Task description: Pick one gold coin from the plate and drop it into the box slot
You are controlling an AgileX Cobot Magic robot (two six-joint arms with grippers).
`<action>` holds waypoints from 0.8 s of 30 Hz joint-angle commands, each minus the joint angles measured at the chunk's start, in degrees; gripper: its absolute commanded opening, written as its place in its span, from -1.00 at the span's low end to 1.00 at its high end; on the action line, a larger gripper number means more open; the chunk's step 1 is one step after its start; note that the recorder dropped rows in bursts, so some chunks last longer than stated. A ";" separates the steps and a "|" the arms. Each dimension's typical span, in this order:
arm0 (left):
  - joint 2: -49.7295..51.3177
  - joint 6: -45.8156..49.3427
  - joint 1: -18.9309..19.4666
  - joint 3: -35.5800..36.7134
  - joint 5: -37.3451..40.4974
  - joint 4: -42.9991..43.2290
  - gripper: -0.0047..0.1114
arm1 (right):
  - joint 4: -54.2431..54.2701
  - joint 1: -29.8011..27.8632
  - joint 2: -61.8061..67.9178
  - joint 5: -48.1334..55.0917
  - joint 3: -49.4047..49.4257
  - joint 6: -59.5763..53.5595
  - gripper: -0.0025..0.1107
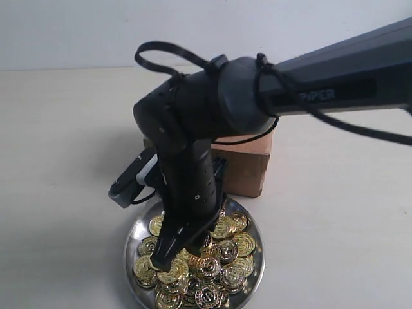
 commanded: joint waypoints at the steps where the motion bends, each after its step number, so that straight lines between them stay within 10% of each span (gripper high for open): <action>1: -0.36 5.38 -3.68 -2.24 0.13 -2.39 -0.92 | 2.27 -0.11 -6.24 1.89 0.09 -5.04 -0.32; 9: -0.36 37.88 -10.80 -11.50 5.93 -17.87 -0.92 | 13.18 -0.11 -15.41 4.52 0.09 -13.65 -0.32; 14: 3.82 84.47 -11.23 -15.90 18.14 -18.82 -0.92 | 20.65 -0.11 -21.00 8.35 0.09 -22.47 -0.32; 19: 14.34 121.12 -16.90 -15.98 19.08 -21.18 -0.15 | 26.66 -0.11 -24.79 8.35 0.09 -26.53 -0.32; 24: 21.07 123.35 -28.06 -16.14 18.20 -10.61 0.17 | 30.87 -0.11 -25.68 8.35 0.09 -26.68 -0.32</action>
